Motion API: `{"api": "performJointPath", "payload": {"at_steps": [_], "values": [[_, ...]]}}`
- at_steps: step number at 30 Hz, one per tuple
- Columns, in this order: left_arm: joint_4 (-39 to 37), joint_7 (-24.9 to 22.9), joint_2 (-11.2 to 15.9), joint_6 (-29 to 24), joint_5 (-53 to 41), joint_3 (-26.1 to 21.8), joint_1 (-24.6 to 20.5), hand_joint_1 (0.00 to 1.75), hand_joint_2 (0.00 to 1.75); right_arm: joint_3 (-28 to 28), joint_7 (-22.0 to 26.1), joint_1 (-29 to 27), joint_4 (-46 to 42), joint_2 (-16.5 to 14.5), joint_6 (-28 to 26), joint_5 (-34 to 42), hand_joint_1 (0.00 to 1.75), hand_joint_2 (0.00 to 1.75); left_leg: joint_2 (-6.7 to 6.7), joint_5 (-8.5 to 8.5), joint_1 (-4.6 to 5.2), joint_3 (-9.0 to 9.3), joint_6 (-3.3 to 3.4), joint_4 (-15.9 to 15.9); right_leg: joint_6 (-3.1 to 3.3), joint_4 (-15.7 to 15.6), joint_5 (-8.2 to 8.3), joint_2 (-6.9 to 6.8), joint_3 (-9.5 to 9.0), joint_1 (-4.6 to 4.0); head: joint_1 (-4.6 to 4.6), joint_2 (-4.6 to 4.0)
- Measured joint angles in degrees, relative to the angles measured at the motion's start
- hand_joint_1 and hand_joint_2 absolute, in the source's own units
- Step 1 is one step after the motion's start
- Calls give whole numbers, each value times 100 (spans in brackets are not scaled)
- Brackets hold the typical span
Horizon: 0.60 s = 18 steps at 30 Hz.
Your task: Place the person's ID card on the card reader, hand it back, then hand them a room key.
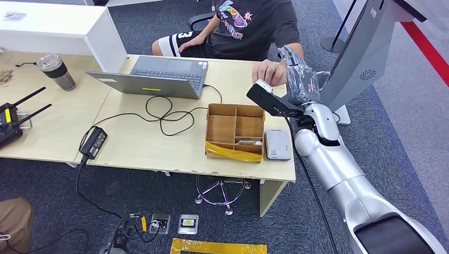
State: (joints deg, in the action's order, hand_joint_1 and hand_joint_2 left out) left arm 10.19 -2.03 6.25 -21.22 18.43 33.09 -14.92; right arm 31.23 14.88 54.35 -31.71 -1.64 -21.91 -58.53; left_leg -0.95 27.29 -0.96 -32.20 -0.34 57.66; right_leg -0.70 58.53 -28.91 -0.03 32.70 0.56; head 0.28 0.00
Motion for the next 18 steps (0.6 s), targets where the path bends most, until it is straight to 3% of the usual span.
{"api": "performJointPath", "payload": {"at_steps": [18], "values": [[0, 0, 2, 0, 2, 0, 1, 0, 175, 42, 60, 5, 74, -6, -118, 2, 175, 175, 0, 0, 0, 0, 0, 0, 0, 0, 0, 0, 0, 0, 0, 0]]}}
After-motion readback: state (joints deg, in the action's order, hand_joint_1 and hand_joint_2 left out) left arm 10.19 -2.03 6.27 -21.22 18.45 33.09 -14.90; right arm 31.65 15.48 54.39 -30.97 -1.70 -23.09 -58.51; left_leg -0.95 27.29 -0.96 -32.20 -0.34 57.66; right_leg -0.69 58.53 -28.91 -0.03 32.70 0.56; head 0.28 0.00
